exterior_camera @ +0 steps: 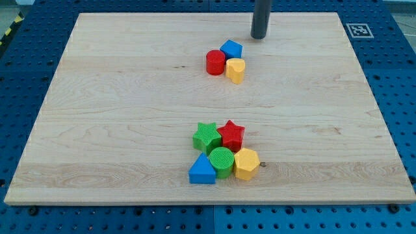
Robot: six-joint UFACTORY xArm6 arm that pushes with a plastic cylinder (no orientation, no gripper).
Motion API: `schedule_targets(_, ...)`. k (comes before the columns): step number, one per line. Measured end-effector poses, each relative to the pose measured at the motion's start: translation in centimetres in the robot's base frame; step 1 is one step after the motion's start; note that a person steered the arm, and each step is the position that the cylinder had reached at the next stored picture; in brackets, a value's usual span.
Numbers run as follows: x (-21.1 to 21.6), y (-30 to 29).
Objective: Separate the red star along with green star from the group of blocks
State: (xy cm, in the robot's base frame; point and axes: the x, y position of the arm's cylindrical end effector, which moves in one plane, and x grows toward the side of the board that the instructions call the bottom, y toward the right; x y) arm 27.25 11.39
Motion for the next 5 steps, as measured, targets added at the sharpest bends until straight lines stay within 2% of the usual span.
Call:
schedule_targets(2,2.0,3.8)
schedule_targets(4,2.6,5.2)
schedule_targets(5,4.8,5.7)
